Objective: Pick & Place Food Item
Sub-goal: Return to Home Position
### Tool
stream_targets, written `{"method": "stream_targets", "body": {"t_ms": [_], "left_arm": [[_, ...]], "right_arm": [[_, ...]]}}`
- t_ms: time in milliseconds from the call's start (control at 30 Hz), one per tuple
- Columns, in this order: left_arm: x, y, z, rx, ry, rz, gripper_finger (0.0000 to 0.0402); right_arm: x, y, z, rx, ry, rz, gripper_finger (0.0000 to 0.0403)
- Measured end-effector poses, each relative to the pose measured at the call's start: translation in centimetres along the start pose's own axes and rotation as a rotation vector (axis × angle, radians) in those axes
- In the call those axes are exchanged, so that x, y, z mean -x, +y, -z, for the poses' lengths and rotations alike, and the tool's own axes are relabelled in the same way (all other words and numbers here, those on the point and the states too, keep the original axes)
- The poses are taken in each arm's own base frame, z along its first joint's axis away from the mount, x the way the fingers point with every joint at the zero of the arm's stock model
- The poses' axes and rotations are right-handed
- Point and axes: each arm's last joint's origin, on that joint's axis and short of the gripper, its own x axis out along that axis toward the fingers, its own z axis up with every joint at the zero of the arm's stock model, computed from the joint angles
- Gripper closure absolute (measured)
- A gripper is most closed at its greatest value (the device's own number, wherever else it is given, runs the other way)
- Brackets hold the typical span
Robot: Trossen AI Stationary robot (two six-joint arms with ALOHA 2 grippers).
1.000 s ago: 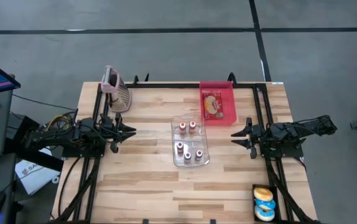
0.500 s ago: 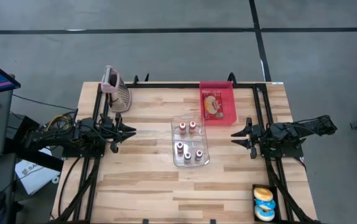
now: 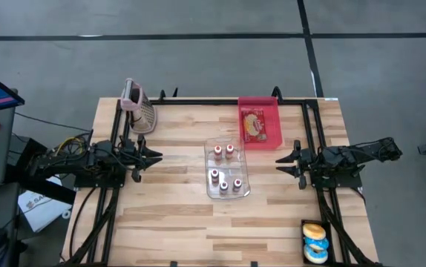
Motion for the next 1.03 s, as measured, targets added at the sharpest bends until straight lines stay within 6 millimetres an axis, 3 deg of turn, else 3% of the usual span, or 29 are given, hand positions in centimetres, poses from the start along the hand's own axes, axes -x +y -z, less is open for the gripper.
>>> {"method": "stream_targets", "body": {"t_ms": [1033], "left_arm": [[0.0, 0.0, 0.0, 0.0, 0.0, -0.001, 0.0325]], "right_arm": [[0.0, 0.0, 0.0, 0.0, 0.0, 0.0, 0.029]]}}
